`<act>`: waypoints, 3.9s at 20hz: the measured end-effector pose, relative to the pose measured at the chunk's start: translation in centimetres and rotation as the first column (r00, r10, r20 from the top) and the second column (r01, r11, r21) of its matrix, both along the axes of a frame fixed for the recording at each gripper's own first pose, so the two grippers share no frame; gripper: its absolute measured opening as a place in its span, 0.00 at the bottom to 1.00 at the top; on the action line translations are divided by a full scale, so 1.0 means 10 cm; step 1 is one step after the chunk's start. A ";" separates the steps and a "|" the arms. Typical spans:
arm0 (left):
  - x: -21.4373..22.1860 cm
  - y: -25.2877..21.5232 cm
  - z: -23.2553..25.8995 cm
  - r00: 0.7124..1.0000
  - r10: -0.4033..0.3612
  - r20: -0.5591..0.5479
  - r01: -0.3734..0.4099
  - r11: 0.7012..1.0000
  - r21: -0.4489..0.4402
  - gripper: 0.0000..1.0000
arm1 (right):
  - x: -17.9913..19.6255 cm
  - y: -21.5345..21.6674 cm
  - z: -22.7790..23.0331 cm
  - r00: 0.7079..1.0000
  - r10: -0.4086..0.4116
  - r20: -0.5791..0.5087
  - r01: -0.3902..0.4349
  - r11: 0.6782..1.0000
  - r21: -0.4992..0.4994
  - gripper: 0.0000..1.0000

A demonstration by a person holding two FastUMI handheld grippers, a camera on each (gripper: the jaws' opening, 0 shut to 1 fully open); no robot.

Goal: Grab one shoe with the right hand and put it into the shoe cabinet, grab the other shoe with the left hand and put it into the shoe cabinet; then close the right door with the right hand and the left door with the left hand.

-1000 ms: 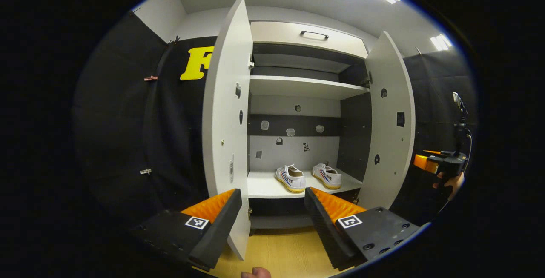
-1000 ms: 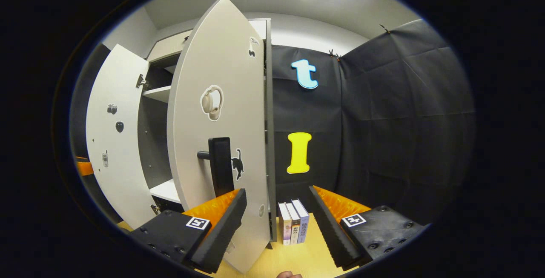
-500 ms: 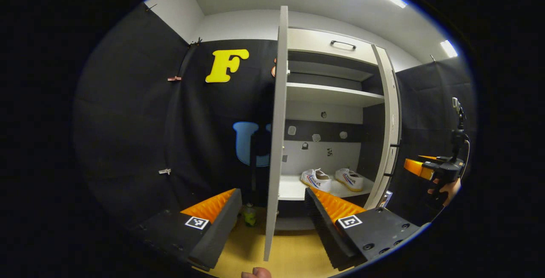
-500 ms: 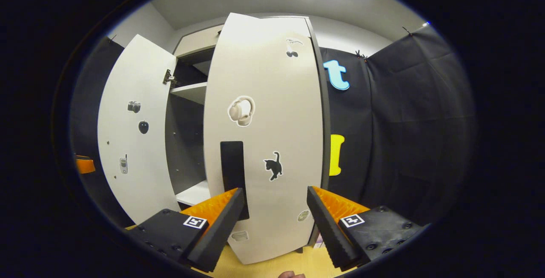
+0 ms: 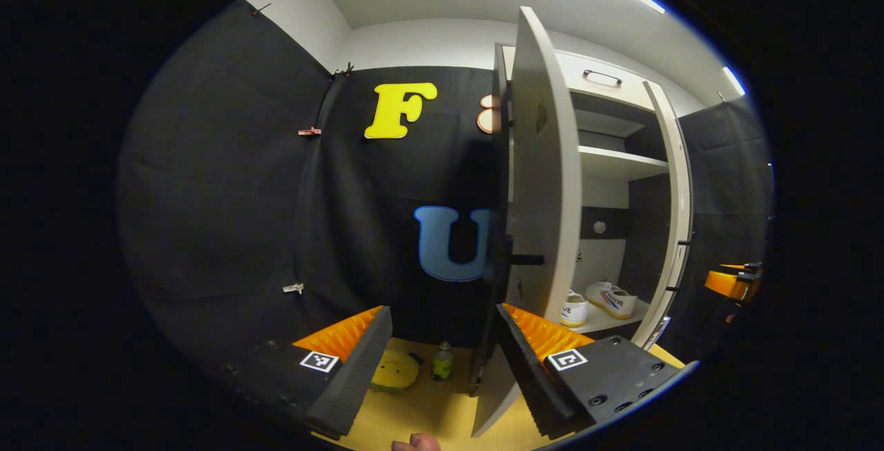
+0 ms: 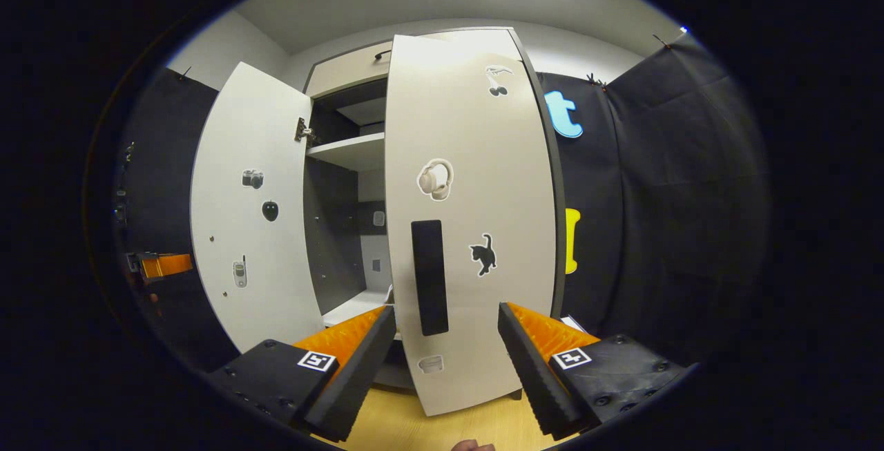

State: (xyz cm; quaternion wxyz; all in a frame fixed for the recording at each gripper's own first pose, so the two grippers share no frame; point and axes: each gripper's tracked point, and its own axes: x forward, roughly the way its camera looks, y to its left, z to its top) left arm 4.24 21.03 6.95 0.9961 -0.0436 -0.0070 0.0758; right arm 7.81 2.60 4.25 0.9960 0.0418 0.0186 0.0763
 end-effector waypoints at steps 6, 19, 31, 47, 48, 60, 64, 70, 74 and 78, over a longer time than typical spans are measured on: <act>0.31 0.15 -0.17 0.999 0.007 -0.043 -0.006 1.000 0.019 0.94 | -0.01 -0.19 -0.12 0.999 -0.036 -0.029 0.036 0.999 -0.002 0.98; 0.32 -0.22 -0.17 0.998 0.020 -0.058 -0.017 0.999 0.050 0.92 | -0.05 -0.42 -0.12 0.999 -0.043 -0.016 0.043 0.999 -0.011 0.97; 0.42 -1.12 -0.15 0.997 -0.059 -0.053 0.061 0.998 0.036 0.92 | -0.21 -0.67 -0.07 1.000 -0.005 -0.012 0.005 1.000 -0.008 0.97; 0.19 -2.06 -0.06 0.981 -0.193 -0.031 0.194 0.980 0.032 0.93 | -0.35 -0.74 -0.02 1.000 0.003 -0.006 -0.003 1.000 0.008 0.97; 0.16 -2.07 -0.03 0.980 -0.195 -0.027 0.196 0.980 0.030 0.93 | -0.37 -0.72 -0.02 1.000 0.006 -0.006 -0.006 1.000 0.008 0.97; -0.12 -2.12 0.00 0.980 -0.196 -0.012 0.197 0.980 0.043 0.93 | -0.43 -0.68 0.13 0.997 -0.066 0.036 0.067 0.997 -0.026 0.97; -0.14 -2.15 0.00 0.979 -0.203 -0.006 0.203 0.978 0.039 0.92 | -0.44 -0.69 0.13 0.995 -0.091 0.038 0.092 0.995 -0.025 0.97; -0.15 -2.12 -0.03 0.980 -0.198 -0.009 0.199 0.979 0.037 0.93 | -0.43 -0.62 0.09 0.996 -0.081 0.023 0.081 0.996 -0.020 0.97; -0.12 -2.09 -0.05 0.981 -0.193 -0.014 0.193 0.981 0.032 0.93 | -0.42 -0.58 0.06 0.997 -0.071 0.017 0.072 0.997 -0.027 0.97; -0.11 -2.11 -0.09 0.980 -0.197 -0.019 0.197 0.980 0.030 0.93 | -0.43 -0.59 0.05 0.997 -0.073 0.014 0.073 0.997 -0.026 0.97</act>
